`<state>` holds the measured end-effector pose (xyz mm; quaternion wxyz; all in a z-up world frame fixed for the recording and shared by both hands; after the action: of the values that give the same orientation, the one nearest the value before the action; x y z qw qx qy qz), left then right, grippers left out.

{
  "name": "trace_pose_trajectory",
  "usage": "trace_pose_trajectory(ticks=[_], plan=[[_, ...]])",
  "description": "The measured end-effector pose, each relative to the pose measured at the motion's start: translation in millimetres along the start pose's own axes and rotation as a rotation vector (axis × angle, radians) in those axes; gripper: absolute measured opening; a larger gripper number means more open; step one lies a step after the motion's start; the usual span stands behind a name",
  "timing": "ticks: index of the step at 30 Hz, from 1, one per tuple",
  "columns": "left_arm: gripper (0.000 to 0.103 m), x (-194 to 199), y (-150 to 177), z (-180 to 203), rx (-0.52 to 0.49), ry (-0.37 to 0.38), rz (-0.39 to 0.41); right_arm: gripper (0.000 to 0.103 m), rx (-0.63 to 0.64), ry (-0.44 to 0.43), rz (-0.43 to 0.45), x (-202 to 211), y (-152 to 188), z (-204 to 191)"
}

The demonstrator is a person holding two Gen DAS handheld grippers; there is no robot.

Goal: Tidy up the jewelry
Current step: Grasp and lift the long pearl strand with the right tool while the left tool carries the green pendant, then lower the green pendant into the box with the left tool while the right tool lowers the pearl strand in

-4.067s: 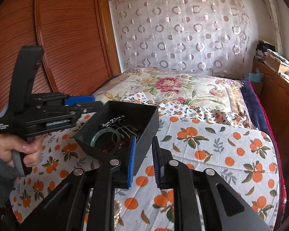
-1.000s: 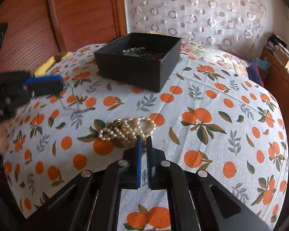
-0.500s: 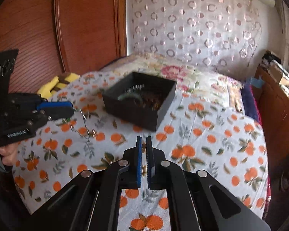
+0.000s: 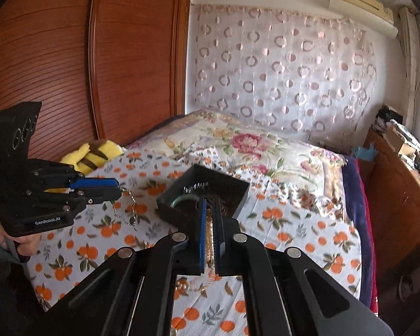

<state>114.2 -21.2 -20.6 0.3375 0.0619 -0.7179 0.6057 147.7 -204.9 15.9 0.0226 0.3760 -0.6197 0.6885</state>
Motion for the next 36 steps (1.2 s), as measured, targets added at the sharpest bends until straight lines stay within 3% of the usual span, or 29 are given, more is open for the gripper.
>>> trace_pose_trajectory(ticks=[24,31,36], plan=[[0.011,-22.0,-28.8,-17.6,0.007,-0.024,0.002,0.005,0.045,0.007,0.138,9.5,-95.7,0.9],[0.011,-32.7,-37.0,-20.2,0.015,-0.019,-0.001,0.005,0.045,0.020,0.149,0.6,-112.8,3.3],[0.011,-36.3,-38.1,-20.8,0.020,-0.013,-0.002,0.005,0.041,0.025,0.107,-17.8,-107.3,4.7]])
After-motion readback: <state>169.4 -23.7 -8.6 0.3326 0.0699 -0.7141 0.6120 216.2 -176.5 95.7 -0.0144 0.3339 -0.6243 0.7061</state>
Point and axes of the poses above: each gripper's, at about its wrist camera, not at the fingertips, and x roughly against the way its jaws point, z to its right, y to its underside, the point moved 1 cm from there along -x, roughly the way its jaws point, and after that the axes turned 7 degrees about -x, right-handed, at the moved point
